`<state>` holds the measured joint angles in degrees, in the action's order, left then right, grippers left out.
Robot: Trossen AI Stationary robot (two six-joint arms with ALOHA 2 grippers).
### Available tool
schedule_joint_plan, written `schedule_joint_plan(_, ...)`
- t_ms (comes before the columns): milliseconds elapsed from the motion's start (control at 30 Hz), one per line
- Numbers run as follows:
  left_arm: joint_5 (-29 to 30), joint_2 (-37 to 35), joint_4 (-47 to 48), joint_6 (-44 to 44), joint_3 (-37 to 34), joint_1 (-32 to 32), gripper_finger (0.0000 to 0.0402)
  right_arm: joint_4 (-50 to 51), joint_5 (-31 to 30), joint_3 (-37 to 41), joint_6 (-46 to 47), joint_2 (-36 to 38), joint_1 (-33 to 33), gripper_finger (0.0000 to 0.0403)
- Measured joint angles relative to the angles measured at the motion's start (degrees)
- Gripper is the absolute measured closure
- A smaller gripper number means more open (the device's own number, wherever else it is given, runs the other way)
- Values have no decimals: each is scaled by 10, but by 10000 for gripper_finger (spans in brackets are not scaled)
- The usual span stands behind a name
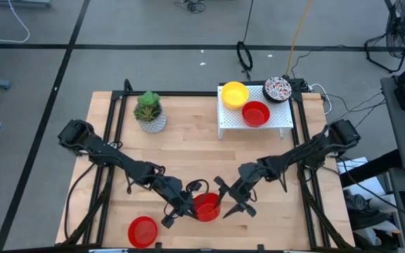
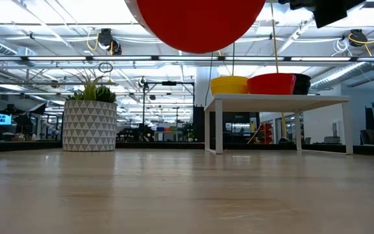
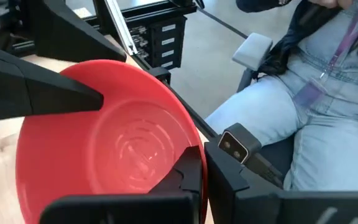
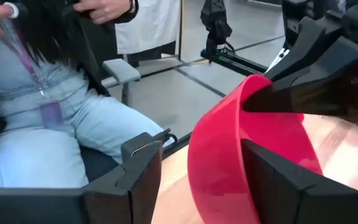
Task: Pick & Place Mini bowls
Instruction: Stack the red bowl on top of the red bowl on the shelf
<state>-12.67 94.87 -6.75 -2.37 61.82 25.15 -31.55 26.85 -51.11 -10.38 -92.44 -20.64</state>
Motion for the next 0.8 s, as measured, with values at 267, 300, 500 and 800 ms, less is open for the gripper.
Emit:
schedule_joint_plan(267, 19, 0, -9, -12, 0, 0, 377, -4, 2, 0, -24, -12, 0, 300)
schedule_joint_plan(300, 22, 0, -10, -14, 0, 0, 378, -4, 3, 0, -24, -12, 0, 321)
schedule_joint_plan(500, 27, 0, -9, 3, 0, 0, 378, -1, 12, 1, 9, -12, -2, 388)
schedule_joint_plan(800, 94, -1, -34, 91, 1, -1, 279, 5, 4, 2, 63, -12, -2, 402)
